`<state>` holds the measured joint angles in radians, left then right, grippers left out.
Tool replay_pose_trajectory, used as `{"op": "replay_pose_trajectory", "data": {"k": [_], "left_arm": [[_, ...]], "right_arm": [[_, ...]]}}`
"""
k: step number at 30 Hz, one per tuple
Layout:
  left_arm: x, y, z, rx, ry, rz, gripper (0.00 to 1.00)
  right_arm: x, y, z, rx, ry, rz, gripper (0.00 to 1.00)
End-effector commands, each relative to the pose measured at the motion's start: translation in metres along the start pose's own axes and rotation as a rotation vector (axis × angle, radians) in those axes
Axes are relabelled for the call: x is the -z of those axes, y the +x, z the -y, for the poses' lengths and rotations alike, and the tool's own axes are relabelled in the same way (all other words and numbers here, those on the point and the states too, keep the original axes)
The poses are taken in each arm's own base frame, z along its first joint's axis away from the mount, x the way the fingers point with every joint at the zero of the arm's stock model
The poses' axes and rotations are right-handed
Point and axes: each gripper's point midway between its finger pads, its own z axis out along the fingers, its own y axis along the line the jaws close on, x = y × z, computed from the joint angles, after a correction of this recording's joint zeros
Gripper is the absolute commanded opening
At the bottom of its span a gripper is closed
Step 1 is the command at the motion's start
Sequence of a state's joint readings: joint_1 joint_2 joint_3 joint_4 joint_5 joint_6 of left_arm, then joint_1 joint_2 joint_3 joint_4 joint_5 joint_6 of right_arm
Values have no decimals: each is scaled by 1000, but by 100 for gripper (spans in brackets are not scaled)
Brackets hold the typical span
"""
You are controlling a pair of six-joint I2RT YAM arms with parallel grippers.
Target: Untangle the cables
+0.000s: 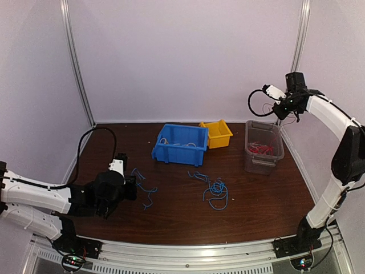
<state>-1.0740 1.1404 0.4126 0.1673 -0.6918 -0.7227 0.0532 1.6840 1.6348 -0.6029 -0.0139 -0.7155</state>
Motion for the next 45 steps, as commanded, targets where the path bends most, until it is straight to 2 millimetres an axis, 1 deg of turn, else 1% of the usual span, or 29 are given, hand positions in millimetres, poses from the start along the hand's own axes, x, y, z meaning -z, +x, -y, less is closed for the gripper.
{"op": "replay_pose_trajectory", "data": {"k": [1,5,10,11,13,14,16,19,20,22,23,26,28,30,33,36,38,41,43,45], "left_arm": [[-2,-11,22,-83,86,21,0],[-7,-12,50,-119,183,7,0],[-14,-12,74,-142,255,1,0],[-15,-14,79,-146,272,5,0],[-17,-15,89,-159,304,6,0],[-17,-16,93,-163,317,8,0],[-18,-16,101,-172,338,6,0],[-20,-18,105,-176,344,12,0],[-20,-20,106,-179,346,15,0],[-20,-23,108,-182,345,24,0],[-20,-24,108,-184,342,27,0],[-20,-30,110,-181,341,40,0],[-20,-33,113,-182,346,43,0],[-19,-38,119,-184,365,47,0],[-14,-53,132,-178,406,71,0],[-9,-66,146,-195,455,98,0],[-8,-72,155,-217,482,104,0],[-8,-79,167,-231,512,116,0],[-5,-91,171,-199,520,148,0],[2,-110,174,-155,534,202,0]], "right_arm": [[-14,-5,-52,-126,-234,58,0],[-25,1,-86,-199,-371,73,0],[-40,15,-118,-264,-486,37,0],[-42,20,-124,-272,-501,29,4],[-46,26,-132,-285,-518,16,26],[-46,28,-133,-291,-516,13,33],[-40,27,-129,-294,-500,27,45],[-22,14,-117,-299,-466,77,57],[-14,9,-112,-302,-459,98,59],[2,-1,-112,-285,-463,139,62],[10,-6,-116,-262,-474,160,63],[31,-15,-150,-150,-538,196,63],[54,-25,-189,-23,-626,247,63],[79,-30,-228,63,-747,315,63],[116,-46,-271,128,-917,431,65],[143,-66,-301,182,-1030,498,65],[161,-83,-316,213,-1085,531,65],[180,-104,-333,214,-1157,583,65],[185,-114,-342,206,-1183,617,66],[182,-119,-347,184,-1204,638,66]]}}
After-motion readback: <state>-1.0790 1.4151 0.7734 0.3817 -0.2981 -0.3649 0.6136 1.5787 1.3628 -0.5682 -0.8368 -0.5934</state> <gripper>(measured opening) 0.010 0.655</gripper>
